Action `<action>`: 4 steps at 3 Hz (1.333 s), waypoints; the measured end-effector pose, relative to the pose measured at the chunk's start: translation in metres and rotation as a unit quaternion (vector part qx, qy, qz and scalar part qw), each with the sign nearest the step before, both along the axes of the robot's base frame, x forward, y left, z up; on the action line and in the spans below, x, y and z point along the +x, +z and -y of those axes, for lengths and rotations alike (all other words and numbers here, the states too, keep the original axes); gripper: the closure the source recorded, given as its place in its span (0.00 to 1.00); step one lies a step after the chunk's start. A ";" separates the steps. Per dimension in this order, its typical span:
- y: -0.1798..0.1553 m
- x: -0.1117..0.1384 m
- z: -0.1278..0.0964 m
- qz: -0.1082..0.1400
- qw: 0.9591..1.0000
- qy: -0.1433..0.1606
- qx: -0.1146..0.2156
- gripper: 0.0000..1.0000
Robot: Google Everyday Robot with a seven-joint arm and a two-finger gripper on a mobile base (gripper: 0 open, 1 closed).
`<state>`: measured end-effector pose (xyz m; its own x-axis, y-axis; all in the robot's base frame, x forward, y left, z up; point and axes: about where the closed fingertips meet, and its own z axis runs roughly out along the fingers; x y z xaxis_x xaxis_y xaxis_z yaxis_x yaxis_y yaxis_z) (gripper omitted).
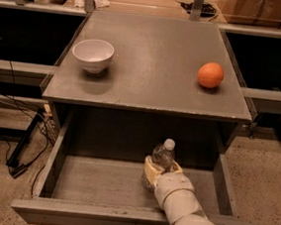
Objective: Place water bottle into top drawer
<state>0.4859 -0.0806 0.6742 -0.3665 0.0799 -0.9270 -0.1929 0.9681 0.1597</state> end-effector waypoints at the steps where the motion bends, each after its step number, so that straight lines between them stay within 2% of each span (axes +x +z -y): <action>1: 0.000 0.000 0.000 0.000 1.000 0.000 0.000 0.83; 4: 0.000 0.000 0.000 0.000 1.000 0.000 0.000 0.13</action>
Offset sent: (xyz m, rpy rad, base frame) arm -0.0002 0.0000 0.0000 0.0005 0.0004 0.0003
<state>0.4857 -0.0806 0.6742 -0.3668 0.0801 -0.9268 -0.1932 0.9680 0.1602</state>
